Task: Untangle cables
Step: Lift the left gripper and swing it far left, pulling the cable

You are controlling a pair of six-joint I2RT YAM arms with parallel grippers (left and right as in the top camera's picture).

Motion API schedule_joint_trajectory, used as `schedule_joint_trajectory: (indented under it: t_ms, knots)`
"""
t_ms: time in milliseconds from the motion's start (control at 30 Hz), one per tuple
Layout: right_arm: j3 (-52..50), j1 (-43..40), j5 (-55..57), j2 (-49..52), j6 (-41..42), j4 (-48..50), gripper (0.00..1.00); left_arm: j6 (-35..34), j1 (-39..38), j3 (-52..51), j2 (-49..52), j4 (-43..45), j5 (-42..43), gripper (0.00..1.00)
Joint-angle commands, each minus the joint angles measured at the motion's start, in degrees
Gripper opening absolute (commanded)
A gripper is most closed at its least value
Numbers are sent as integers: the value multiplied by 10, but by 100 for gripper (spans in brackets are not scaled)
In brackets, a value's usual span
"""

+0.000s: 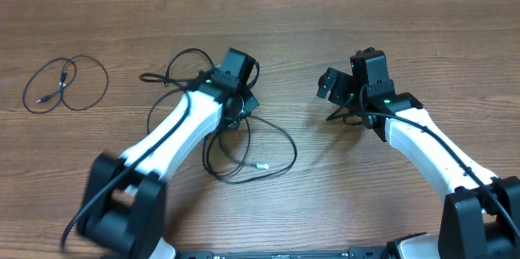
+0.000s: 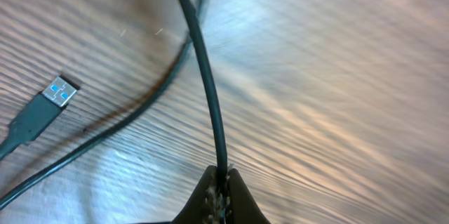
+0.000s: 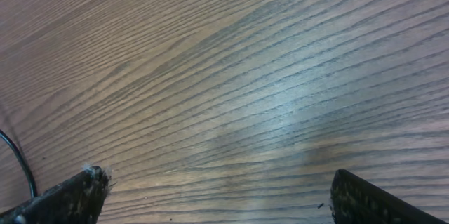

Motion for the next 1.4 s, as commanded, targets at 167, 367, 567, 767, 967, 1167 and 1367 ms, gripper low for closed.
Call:
schedule_joint_trajectory:
  t_ms: [167, 367, 567, 767, 967, 1167, 1367]
  knots:
    - [1, 2, 5, 0, 1, 3, 100, 72, 3, 3, -162, 50, -8, 4]
    - [1, 2, 5, 0, 1, 3, 100, 87, 3, 3, -242, 104, -8, 4]
    - [1, 2, 5, 0, 1, 3, 100, 91, 3, 3, -287, 138, -8, 4]
    - [1, 2, 5, 0, 1, 3, 100, 97, 3, 3, -316, 166, -12, 4]
    - [1, 2, 5, 0, 1, 3, 100, 121, 3, 3, -332, 174, -40, 4]
    - [1, 2, 5, 0, 1, 3, 100, 122, 6, 3, -338, 178, -189, 4]
    - [1, 2, 5, 0, 1, 3, 100, 65, 34, 3, -362, 198, -254, 4]
